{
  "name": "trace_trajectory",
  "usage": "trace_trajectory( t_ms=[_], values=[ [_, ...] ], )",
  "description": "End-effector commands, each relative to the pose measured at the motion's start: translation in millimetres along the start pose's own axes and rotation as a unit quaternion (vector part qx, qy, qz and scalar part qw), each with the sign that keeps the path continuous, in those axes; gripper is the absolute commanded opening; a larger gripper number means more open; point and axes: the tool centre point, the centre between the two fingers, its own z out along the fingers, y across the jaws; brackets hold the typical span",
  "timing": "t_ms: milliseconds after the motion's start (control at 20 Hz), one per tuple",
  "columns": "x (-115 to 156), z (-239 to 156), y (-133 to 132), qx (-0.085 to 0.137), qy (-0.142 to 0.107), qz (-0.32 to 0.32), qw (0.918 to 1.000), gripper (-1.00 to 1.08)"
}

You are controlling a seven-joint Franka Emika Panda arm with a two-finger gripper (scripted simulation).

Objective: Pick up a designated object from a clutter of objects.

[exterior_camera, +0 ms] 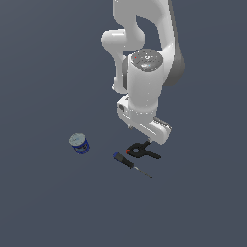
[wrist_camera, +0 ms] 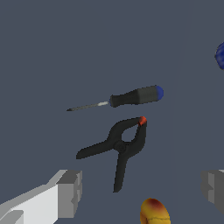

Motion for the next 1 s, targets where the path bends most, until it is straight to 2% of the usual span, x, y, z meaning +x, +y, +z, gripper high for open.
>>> trace_trajectory(
  t_ms=[0,450,950],
  values=[
    [-2,12,-2,-0.001,0.0,0.032,0.9995,1.0],
    [-12,53,-7,-0.006,0.003,0.144,0.9895,1.0],
    [-22,97,-7,-0.011,0.012,0.264,0.9644,1.0]
  ],
)
